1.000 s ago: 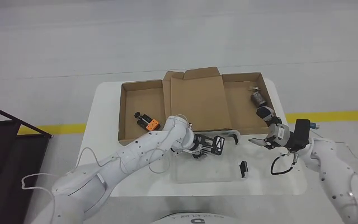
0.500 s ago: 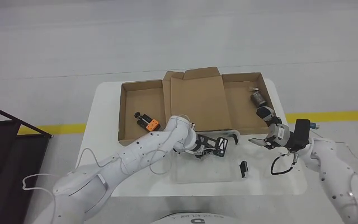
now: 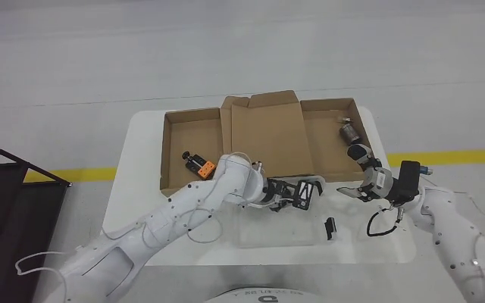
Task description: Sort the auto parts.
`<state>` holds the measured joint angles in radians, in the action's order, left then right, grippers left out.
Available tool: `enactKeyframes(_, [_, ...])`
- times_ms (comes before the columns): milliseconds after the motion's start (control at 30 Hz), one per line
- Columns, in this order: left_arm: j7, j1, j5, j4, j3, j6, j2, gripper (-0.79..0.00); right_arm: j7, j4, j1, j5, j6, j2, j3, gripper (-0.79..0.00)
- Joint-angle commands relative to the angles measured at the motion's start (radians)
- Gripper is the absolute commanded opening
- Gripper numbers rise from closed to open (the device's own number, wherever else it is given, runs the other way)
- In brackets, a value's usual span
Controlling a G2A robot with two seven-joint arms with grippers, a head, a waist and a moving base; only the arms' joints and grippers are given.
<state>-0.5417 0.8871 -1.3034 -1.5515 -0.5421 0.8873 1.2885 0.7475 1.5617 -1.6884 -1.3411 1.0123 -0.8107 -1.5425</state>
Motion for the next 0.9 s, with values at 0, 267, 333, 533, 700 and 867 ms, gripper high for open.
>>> enactKeyframes(0, [0.011,0.026,0.06,-0.023,-0.053,0.011,-0.018,-0.785,0.0,0.0,0.0,0.0,0.0,0.0,0.0,0.0])
enactKeyframes(267, [-0.031,0.112,0.321,-0.091,-0.228,0.099,-0.082,-0.785,0.0,0.0,0.0,0.0,0.0,0.0,0.0,0.0])
enactKeyframes(333, [-0.046,0.137,0.387,-0.112,-0.282,0.114,-0.102,-0.785,0.0,0.0,0.0,0.0,0.0,0.0,0.0,0.0])
enactKeyframes(533, [-0.077,0.192,0.547,-0.161,-0.41,0.125,-0.149,-0.785,0.0,0.0,0.0,0.0,0.0,0.0,0.0,0.0])
enactKeyframes(700, [-0.084,0.233,0.598,-0.209,-0.563,0.119,-0.187,-0.785,0.0,0.0,0.0,0.0,0.0,0.0,0.0,0.0])
enactKeyframes(867, [-0.074,0.284,0.542,-0.215,-0.747,0.071,-0.22,-0.785,0.0,0.0,0.0,0.0,0.0,0.0,0.0,0.0])
